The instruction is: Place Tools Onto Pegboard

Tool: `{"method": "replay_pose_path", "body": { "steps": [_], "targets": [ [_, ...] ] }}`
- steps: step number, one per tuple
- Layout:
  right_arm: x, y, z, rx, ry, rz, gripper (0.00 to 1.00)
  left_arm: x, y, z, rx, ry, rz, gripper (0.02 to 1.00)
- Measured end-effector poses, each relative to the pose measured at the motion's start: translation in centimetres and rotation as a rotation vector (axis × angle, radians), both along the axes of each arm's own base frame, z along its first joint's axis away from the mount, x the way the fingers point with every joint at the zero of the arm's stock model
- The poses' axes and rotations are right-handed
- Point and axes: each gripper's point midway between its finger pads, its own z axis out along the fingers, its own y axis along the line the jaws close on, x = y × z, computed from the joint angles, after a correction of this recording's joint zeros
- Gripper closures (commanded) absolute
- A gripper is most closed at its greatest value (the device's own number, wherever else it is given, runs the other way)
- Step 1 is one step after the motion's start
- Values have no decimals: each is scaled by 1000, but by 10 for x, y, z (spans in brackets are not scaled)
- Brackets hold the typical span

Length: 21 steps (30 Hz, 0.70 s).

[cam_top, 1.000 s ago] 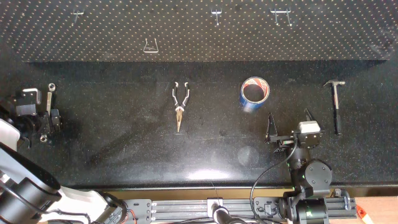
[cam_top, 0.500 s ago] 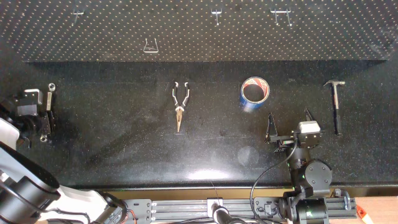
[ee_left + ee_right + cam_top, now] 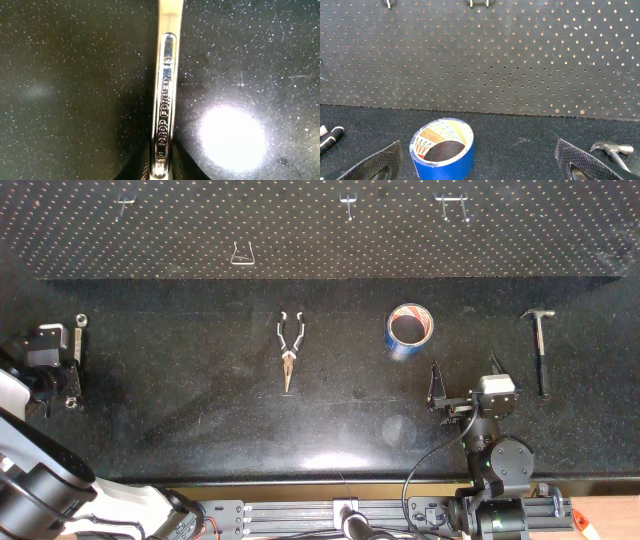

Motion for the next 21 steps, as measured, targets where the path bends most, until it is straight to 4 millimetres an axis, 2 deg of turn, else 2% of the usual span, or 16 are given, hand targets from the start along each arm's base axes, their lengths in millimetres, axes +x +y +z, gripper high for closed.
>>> {"method": "replay_pose_path", "body": {
  "steps": [7, 12, 21],
  "targets": [
    [0, 0, 0, 0, 0, 0, 12, 0, 0, 0, -1, 1, 0, 890],
    [0, 0, 0, 0, 0, 0, 12, 0, 0, 0, -1, 1, 0, 991],
    [0, 0, 0, 0, 0, 0, 12, -2, -2, 0, -17, 10, 12, 993]
  ]
}}
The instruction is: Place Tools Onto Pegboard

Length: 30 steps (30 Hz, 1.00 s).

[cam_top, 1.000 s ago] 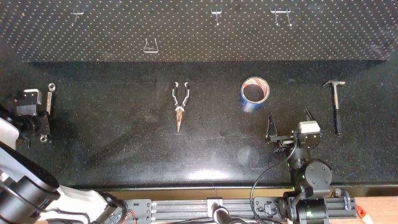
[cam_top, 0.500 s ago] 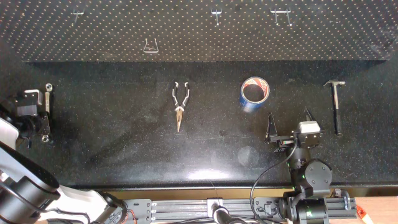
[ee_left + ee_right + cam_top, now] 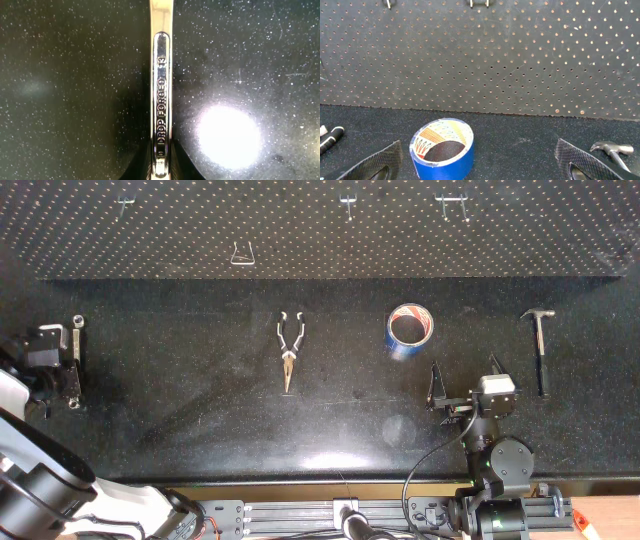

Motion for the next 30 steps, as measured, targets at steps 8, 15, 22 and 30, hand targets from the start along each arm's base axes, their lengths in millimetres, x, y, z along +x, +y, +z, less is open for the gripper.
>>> {"method": "replay_pose_path", "body": {
  "steps": [8, 15, 22, 30],
  "targets": [
    [0, 0, 0, 0, 0, 0, 9, 12, 7, 95, 150, -208, 79, 991],
    [0, 0, 0, 0, 0, 0, 12, 43, -73, 210, 256, -510, -84, 989],
    [0, 0, 0, 0, 0, 0, 12, 19, -131, 291, 324, -740, -145, 989],
    [0, 0, 0, 0, 0, 0, 12, 34, -185, 279, 250, -798, -175, 991]
  ]
}}
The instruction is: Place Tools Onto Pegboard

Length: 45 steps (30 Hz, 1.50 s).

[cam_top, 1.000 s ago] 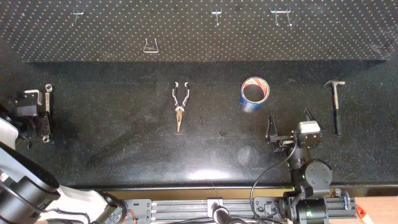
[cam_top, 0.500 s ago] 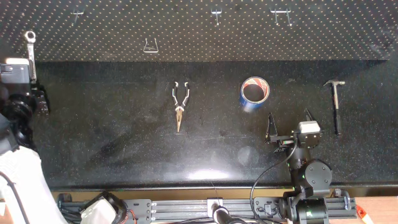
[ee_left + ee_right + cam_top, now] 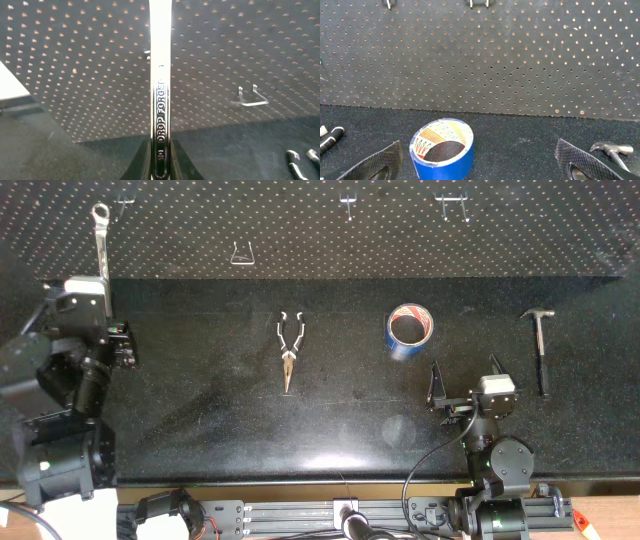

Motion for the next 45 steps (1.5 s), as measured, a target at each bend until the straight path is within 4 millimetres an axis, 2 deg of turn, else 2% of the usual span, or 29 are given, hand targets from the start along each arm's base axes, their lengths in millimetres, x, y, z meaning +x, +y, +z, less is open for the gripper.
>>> {"method": "replay_pose_path", "body": {
  "steps": [1, 2, 3, 6, 8, 11, 29, 32, 42, 43, 44, 45],
  "targets": [
    [0, 0, 0, 0, 0, 0, 12, 2, 4, -12, 6, -1, 20, 989],
    [0, 0, 0, 0, 0, 0, 9, 3, 7, -38, 1, 36, 35, 989],
    [0, 0, 0, 0, 0, 0, 12, 4, 8, -51, -1, 49, 38, 989],
    [0, 0, 0, 0, 0, 0, 12, 20, 13, -66, -5, 75, 42, 989],
    [0, 0, 0, 0, 0, 0, 12, 32, 16, -70, -3, 67, 42, 989],
    [0, 0, 0, 0, 0, 0, 12, 39, 18, -68, 2, 49, 43, 989],
    [0, 0, 0, 0, 0, 0, 12, 42, 22, -77, 2, 75, 59, 989],
    [0, 0, 0, 0, 0, 0, 12, 45, 23, -89, -6, 108, 59, 989],
    [0, 0, 0, 0, 0, 0, 12, 59, 27, -109, -14, 143, 58, 985],
    [0, 0, 0, 0, 0, 0, 12, 62, 27, -109, -12, 136, 58, 844],
    [0, 0, 0, 0, 0, 0, 12, 64, 28, -110, -12, 135, 58, 619],
    [0, 0, 0, 0, 0, 0, 12, 65, 28, -112, -17, 140, 60, 524]
  ]
}}
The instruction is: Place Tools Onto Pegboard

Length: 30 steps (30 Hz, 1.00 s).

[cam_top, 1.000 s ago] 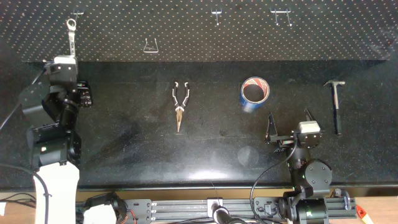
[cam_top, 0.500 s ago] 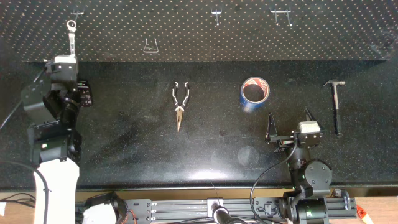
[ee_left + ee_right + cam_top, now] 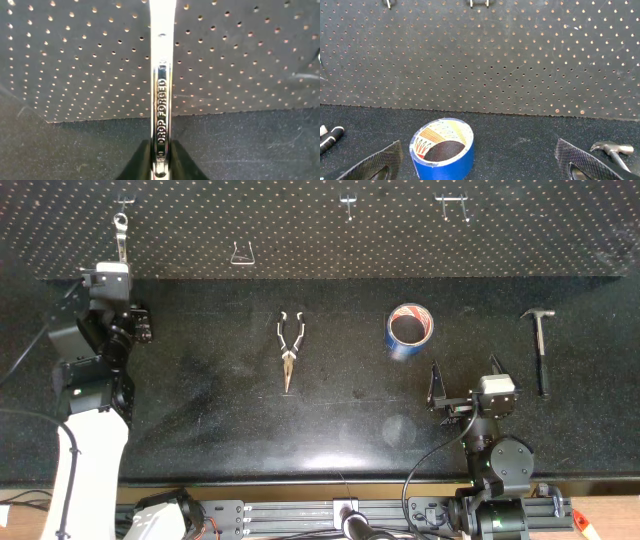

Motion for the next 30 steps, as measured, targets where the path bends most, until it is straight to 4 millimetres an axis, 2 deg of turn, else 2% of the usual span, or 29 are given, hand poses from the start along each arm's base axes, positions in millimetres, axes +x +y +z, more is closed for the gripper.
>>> {"method": "replay_pose_path", "body": {
  "steps": [2, 3, 4, 6, 8, 9, 10, 11, 12, 13, 14, 15, 17, 18, 20, 22, 23, 28, 30],
  "targets": [
    [0, 0, 0, 0, 0, 0, 12, 4, 1, 1, -8, 2, 4, 297],
    [0, 0, 0, 0, 0, 0, 12, 9, 2, 7, -7, -10, 6, 69],
    [0, 0, 0, 0, 0, 0, 12, 11, 3, 14, -5, -26, 8, 23],
    [0, 0, 0, 0, 0, 0, 12, 7, 3, 9, -12, 6, 11, 23],
    [0, 0, 0, 0, 0, 0, 12, -7, 0, 15, -16, 24, 14, 23],
    [0, 0, 0, 0, 0, 0, 12, -29, -6, 8, -34, 96, 15, 20],
    [0, 0, 0, 0, 0, 0, 12, -43, -10, 22, -29, 80, 15, 23],
    [0, 0, 0, 0, 0, 0, 12, -57, -13, 25, -31, 93, 18, 25],
    [0, 0, 0, 0, 0, 0, 12, -71, -14, 21, -33, 140, 32, 23],
    [0, 0, 0, 0, 0, 0, 12, -94, -15, 23, -22, 161, 56, 23],
    [0, 0, 0, 0, 0, 0, 12, -102, -16, 34, -11, 128, 62, 23],
    [0, 0, 0, 0, 0, 0, 12, -131, -22, 46, 2, 98, 71, 23],
    [0, 0, 0, 0, 0, 0, 12, -161, -29, 92, 50, -113, 76, 25],
    [0, 0, 0, 0, -1, 0, 12, -173, -32, 107, 67, -186, 76, 23],
    [0, 0, 0, 0, -1, 0, 12, -191, -37, 122, 87, -273, 77, 23],
    [0, 0, 0, 0, -1, 0, 12, -199, -39, 106, 73, -211, 76, 23],
    [0, 0, 0, 0, -1, 0, 9, -199, -40, 104, 70, -204, 72, 25],
    [0, 0, 0, 0, -1, 0, 12, -196, -57, 105, 34, -212, -18, 25],
    [0, 0, 0, 0, -1, 0, 12, -191, -73, 113, -40, -253, -83, 23]
  ]
}}
